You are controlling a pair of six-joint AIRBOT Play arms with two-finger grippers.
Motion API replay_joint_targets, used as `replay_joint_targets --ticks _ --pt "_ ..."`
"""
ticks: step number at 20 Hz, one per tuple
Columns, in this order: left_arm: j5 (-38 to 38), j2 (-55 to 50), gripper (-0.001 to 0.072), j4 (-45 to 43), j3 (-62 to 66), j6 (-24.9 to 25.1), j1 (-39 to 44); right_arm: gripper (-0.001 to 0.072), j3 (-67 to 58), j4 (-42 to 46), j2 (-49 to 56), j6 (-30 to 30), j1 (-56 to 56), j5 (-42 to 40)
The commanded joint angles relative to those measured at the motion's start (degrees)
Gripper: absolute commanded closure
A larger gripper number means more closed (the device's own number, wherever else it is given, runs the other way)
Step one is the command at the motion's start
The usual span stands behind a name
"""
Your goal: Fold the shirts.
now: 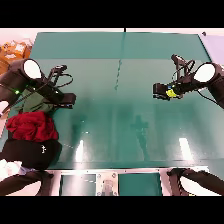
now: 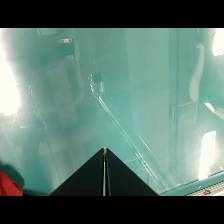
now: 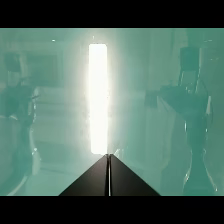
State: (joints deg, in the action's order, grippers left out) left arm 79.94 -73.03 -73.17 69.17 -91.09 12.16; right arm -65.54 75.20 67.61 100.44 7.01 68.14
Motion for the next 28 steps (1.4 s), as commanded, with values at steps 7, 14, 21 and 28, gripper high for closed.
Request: replay_joint_targets --ticks 7,14,21,28 --pt "0.0 0.0 0.0681 0.0 0.0 0.0 0.0 0.0698 0.0 0.0 0.0 0.0 0.0 0.0" --pt "-9.3 0.0 0.0681 -0.1 0.0 0.1 0.0 0.0698 0.0 0.0 0.0 0.0 0.0 -1.6" --pt "-26.0 -1.6 -0.0013 -31.5 0.0 1.9 -2.6 0.0697 0.4 -0.2 0.0 0.0 0.0 -6.6" --pt "-22.9 -16.3 -0.0013 -30.8 0.0 4.6 -12.2 0.0696 1.9 -0.2 0.1 0.0 0.0 -11.5"
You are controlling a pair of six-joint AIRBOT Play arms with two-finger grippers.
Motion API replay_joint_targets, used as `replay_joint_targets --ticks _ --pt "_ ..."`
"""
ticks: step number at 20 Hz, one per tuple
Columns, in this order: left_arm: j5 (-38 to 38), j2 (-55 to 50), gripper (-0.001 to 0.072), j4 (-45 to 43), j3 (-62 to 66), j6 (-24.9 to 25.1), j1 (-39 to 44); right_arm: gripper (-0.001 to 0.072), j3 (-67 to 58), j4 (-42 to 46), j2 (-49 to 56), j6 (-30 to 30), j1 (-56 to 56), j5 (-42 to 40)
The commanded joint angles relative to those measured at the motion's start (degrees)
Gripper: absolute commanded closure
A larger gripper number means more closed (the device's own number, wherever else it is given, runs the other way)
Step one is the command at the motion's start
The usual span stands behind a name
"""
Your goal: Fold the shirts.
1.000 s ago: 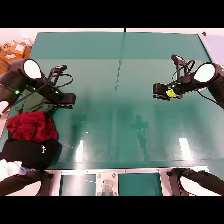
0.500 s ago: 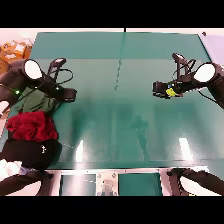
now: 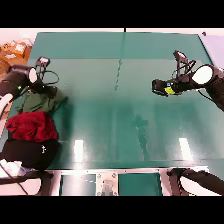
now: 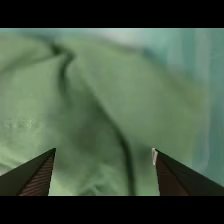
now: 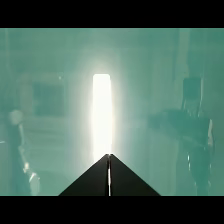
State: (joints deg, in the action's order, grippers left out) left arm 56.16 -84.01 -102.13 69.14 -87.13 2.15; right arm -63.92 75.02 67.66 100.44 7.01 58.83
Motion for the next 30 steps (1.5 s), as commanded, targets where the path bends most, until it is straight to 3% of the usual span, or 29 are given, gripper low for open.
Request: replay_joint_targets --ticks 1,3,4,5,9,13,18,21,23,24,25,26,30 --pt "0.9 -7.1 -0.0013 -1.4 0.0 0.7 -2.0 0.0697 0.3 0.0 0.0 0.0 0.0 -2.4" --pt "-0.8 -8.6 0.0013 -0.5 0.0 0.6 -2.1 0.0697 0.3 0.0 0.0 0.0 -0.6 -2.3" --pt "-1.1 -8.6 0.03 -0.5 0.1 0.6 -2.1 0.0697 0.3 0.0 0.0 0.0 -1.1 -2.3" --pt "0.7 -8.6 0.0682 -0.5 1.2 0.8 -2.1 0.0697 0.3 -0.1 0.0 0.0 -1.7 -2.2" --pt "8.8 -7.0 0.0683 1.1 10.5 1.2 -1.2 0.0698 0.2 -0.1 0.0 0.0 -6.6 -2.1" --pt "13.0 -0.4 0.0684 5.9 21.2 0.0 7.4 0.0699 0.2 -0.1 0.0 -0.7 -14.0 1.5" --pt "11.1 2.8 0.0682 15.0 23.9 -3.7 25.6 0.0699 0.2 -0.1 0.0 -2.1 -20.3 3.3" --pt "4.3 -0.8 0.0677 22.6 21.0 -4.0 34.6 0.0699 0.2 -0.2 0.0 -2.6 -20.2 3.8" --pt "1.8 -4.2 0.008 25.8 20.3 -3.9 37.7 0.0697 0.2 -1.6 0.0 -2.6 -20.2 4.7" --pt "2.4 -4.9 0.0068 25.8 20.5 -3.9 37.9 0.0638 0.2 -1.6 0.0 -2.6 -20.2 5.8" --pt "3.7 -4.9 0.0067 24.1 20.6 -3.9 36.7 0.0493 0.2 -1.5 0.0 -2.6 -20.2 7.0" --pt "6.4 -4.7 0.0066 23.2 21.1 -3.9 34.3 0.0418 0.2 -1.6 0.0 -3.0 -20.2 7.8" --pt "19.2 -4.7 0.0066 23.1 22.8 -3.9 20.6 0.0415 0.8 -1.6 0.0 -3.1 -20.2 8.2"
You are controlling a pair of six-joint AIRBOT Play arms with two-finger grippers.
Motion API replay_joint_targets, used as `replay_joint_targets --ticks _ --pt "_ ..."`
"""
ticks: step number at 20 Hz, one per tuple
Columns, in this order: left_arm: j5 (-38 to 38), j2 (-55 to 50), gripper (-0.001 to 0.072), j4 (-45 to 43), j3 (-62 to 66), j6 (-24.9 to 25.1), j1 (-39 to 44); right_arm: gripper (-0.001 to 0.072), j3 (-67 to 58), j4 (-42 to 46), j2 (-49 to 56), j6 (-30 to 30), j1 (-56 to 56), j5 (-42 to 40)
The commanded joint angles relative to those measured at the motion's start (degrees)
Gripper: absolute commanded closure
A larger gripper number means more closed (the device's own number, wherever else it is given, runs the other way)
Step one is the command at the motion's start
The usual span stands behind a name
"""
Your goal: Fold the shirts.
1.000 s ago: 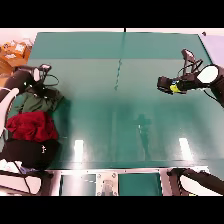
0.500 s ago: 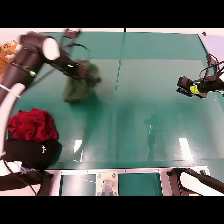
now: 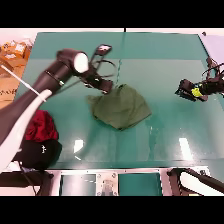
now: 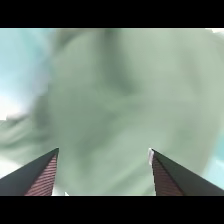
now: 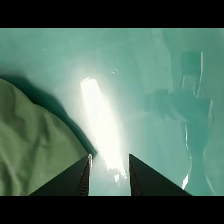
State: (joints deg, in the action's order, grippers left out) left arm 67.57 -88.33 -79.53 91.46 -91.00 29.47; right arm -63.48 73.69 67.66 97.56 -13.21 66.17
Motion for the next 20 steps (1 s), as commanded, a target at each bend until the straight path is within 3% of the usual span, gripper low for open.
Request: replay_joint_targets --ticks 1,2,3,7,11,14,17,20 --pt "8.9 -0.4 0.0065 1.0 -0.7 0.0 -9.5 0.036 1.0 -0.2 0.0 -0.2 0.0 0.0" --pt "9.1 -0.4 0.0065 2.5 -3.1 0.2 -11.8 0.0291 2.0 -0.2 0.0 -0.2 0.0 -0.8" --pt "8.2 -0.4 0.0065 4.7 -6.0 1.1 -13.5 0.0279 3.4 -0.3 0.0 -0.1 0.0 -1.1" --pt "-6.1 -0.8 0.0065 16.1 -20.0 6.0 -15.2 0.0283 12.7 -7.9 0.0 -2.9 0.0 -1.2" --pt "-17.3 -0.9 0.0066 33.1 -26.9 16.0 -14.9 0.0282 26.3 -23.7 0.0 -10.3 4.1 -5.4" --pt "-19.7 -0.9 0.0066 33.6 -30.4 16.7 -14.8 0.029 32.5 -28.6 0.1 -10.9 12.0 -14.6" --pt "-20.8 -0.9 0.0068 36.1 -33.3 16.6 -14.8 0.0352 32.2 -31.6 2.4 -11.3 19.3 -19.5" --pt "-22.8 -0.9 0.0305 36.9 -33.6 16.6 -14.8 0.0364 28.9 -33.2 8.4 -11.3 24.6 -20.8"
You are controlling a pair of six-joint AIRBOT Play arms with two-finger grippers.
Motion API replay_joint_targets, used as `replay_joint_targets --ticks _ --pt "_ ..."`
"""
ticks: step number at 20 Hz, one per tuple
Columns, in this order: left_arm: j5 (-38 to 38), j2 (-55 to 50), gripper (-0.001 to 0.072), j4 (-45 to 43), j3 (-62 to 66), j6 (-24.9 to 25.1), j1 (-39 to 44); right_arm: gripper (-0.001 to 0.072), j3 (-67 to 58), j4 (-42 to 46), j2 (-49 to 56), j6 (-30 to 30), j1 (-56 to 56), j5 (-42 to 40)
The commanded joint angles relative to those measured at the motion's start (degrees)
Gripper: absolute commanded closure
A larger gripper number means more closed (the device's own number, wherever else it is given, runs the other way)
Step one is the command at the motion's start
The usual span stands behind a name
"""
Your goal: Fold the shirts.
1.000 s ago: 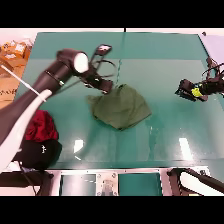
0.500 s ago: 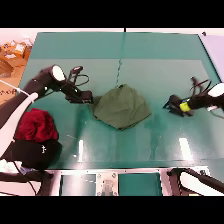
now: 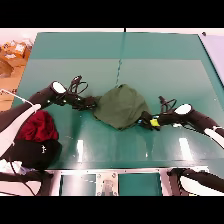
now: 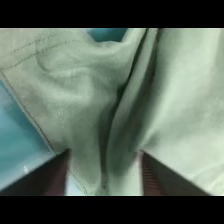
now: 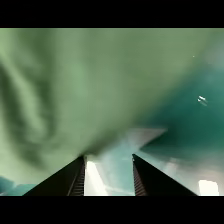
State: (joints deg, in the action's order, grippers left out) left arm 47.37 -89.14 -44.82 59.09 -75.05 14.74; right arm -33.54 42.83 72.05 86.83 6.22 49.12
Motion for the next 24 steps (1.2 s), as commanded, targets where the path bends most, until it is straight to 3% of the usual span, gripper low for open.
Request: replay_joint_targets --ticks 1,3,4,5,11,18,20,24 --pt "-3.5 0.0 0.0397 2.4 -1.2 0.6 0.0 0.0401 -2.3 -2.4 5.9 -1.1 6.4 -3.9" --pt "-4.5 0.0 0.0638 3.4 -1.2 1.3 0.0 0.0494 -4.7 -2.3 8.4 -2.1 7.3 -4.9" --pt "-4.3 0.0 0.0681 3.7 -0.9 3.2 -0.1 0.0574 -5.7 -2.2 8.7 -3.6 7.0 -5.2" --pt "-3.2 0.2 0.0682 3.0 -0.1 3.5 -0.6 0.0697 -6.6 -1.4 8.7 -5.4 5.9 -4.9" --pt "1.8 7.0 0.0683 -0.7 7.7 1.9 -9.1 0.0699 -11.5 6.1 6.0 -7.8 -9.6 4.2" --pt "7.4 11.9 0.0684 -1.6 8.7 2.1 -9.8 0.0699 -22.3 7.4 -0.5 -10.4 -15.2 5.1" --pt "8.8 16.5 0.0684 -5.7 11.6 1.4 -9.8 0.0699 -28.4 8.7 -3.7 -10.4 -17.7 7.3" --pt "14.1 27.4 0.0683 -17.0 25.6 -5.1 -9.8 0.0699 -44.8 8.7 -10.6 -10.3 -25.1 16.4"
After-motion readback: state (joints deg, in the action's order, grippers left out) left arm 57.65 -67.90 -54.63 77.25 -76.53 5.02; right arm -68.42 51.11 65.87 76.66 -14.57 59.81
